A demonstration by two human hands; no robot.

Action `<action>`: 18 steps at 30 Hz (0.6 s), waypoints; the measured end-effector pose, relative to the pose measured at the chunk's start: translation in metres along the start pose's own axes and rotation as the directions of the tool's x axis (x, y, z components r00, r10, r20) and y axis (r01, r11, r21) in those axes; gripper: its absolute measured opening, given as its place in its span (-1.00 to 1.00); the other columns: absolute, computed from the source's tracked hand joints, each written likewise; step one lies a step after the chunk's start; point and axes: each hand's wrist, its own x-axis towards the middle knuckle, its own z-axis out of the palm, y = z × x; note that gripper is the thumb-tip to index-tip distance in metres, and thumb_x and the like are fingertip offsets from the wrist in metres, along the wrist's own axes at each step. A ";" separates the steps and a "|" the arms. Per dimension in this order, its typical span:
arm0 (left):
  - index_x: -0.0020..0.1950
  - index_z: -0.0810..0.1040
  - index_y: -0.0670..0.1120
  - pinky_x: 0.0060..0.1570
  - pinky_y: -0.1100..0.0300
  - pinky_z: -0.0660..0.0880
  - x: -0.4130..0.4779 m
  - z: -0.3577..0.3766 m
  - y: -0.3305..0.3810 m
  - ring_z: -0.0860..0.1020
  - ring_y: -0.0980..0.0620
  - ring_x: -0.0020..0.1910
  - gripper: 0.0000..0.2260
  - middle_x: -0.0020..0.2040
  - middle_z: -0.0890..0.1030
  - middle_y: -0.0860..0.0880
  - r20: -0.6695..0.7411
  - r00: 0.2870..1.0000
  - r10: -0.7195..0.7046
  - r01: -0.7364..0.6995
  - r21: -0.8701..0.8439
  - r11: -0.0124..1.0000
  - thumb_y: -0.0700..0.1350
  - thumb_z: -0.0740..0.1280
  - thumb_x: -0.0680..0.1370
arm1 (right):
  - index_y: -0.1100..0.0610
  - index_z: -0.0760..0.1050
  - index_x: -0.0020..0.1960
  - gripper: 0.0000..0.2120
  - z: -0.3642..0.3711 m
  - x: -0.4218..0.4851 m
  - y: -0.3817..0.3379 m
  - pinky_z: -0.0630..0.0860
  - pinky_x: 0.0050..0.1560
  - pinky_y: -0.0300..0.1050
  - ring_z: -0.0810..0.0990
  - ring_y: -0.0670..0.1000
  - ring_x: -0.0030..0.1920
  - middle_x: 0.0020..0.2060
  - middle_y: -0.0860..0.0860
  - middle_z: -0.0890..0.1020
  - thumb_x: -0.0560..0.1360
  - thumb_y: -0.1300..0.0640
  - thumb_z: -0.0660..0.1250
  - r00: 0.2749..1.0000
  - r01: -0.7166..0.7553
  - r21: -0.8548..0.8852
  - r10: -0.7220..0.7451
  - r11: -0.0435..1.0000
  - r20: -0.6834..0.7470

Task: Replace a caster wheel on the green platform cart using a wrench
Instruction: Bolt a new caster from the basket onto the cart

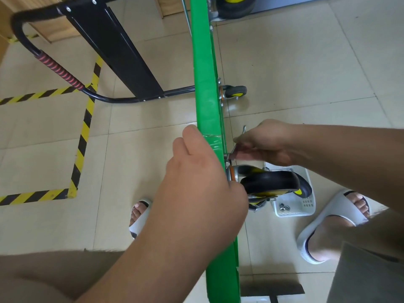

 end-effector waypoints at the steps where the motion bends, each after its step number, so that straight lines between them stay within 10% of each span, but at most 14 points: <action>1: 0.26 0.17 0.10 -0.18 0.03 0.53 0.000 0.000 0.000 0.52 -0.02 -0.08 -0.51 0.04 0.35 0.10 0.002 1.000 -0.001 0.001 0.002 1.000 -0.06 0.41 0.49 | 0.43 0.51 0.11 -0.84 -0.002 0.000 -0.002 0.72 -0.11 -0.06 0.77 0.12 -0.21 -0.14 0.26 0.70 0.63 0.31 0.32 0.998 0.038 -0.016 -0.039 0.999 -0.040; 5: 0.24 0.18 0.09 -0.22 0.06 0.47 0.001 0.000 0.000 0.51 -0.03 -0.08 -0.52 0.04 0.35 0.09 0.009 1.000 -0.004 0.004 0.007 1.000 -0.05 0.42 0.50 | 0.35 0.52 0.15 -0.83 -0.010 -0.005 -0.016 0.72 -0.03 0.02 0.77 0.12 -0.19 -0.11 0.22 0.68 0.60 0.28 0.37 0.929 0.313 -0.167 -0.338 0.935 -0.149; 10: 0.25 0.18 0.09 -0.18 0.04 0.52 0.001 0.000 0.001 0.52 -0.03 -0.06 -0.51 0.07 0.36 0.08 0.006 1.000 -0.004 0.004 0.012 1.000 -0.04 0.44 0.50 | 0.15 0.49 0.18 -0.82 -0.003 -0.044 -0.031 0.71 -0.02 0.01 0.75 0.02 -0.15 -0.11 0.07 0.68 0.59 0.23 0.39 0.710 0.675 -0.321 -0.703 0.664 0.038; 18: 0.24 0.17 0.08 -0.28 0.08 0.38 0.001 -0.001 0.003 0.50 -0.04 -0.11 -0.51 0.02 0.33 0.09 0.009 1.000 -0.008 0.008 0.034 0.999 -0.06 0.42 0.49 | 0.11 0.48 0.16 -0.78 -0.005 -0.079 -0.006 0.66 0.00 0.02 0.65 -0.02 0.04 -0.04 -0.01 0.66 0.56 0.17 0.43 0.497 0.815 -0.478 -0.819 0.328 0.286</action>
